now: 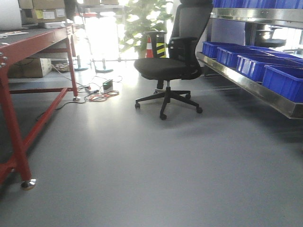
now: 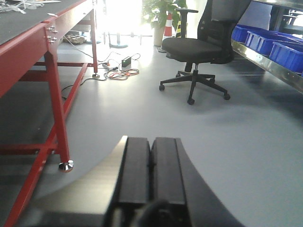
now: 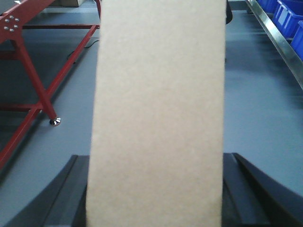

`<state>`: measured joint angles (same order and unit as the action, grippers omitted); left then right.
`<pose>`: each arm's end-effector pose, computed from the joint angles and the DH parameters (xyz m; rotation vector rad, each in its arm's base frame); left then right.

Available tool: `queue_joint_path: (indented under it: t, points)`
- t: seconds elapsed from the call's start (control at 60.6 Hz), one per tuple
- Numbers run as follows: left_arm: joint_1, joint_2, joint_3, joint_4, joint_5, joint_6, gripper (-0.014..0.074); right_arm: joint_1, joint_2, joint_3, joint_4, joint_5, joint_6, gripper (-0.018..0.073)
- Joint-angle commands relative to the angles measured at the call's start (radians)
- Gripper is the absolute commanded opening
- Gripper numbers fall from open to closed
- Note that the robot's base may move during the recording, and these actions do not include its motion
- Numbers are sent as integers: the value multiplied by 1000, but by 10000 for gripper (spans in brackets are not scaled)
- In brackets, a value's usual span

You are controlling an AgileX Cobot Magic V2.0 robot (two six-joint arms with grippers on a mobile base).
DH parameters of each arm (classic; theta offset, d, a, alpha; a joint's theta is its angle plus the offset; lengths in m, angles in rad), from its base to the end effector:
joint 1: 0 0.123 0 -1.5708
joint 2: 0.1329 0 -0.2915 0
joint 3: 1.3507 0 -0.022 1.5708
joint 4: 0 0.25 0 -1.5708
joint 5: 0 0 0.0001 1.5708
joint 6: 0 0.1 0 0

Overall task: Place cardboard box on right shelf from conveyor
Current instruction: 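Drive the base away from the conveyor holding the box in the right gripper, then drive toward the steel shelf rack with blue bins, box held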

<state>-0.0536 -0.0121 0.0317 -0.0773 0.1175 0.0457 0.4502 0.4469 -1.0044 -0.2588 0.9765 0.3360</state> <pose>0.0583 -0.0040 0.1919 0.0252 1.6206 -0.0726 0.0413 -0.0036 0.4201 -0.1001 1.8835 0.2369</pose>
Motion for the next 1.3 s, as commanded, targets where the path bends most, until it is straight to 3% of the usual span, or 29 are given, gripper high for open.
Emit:
queue_joint_path:
  t: [0.0, 1.288]
  points:
    - [-5, -15, 10, -6, -84, 0, -116, -2, 10, -27, -28, -91, -11, 173]
    - [-5, -15, 10, -6, -84, 0, -116, -3, 10, -27, -28, -92, -11, 173]
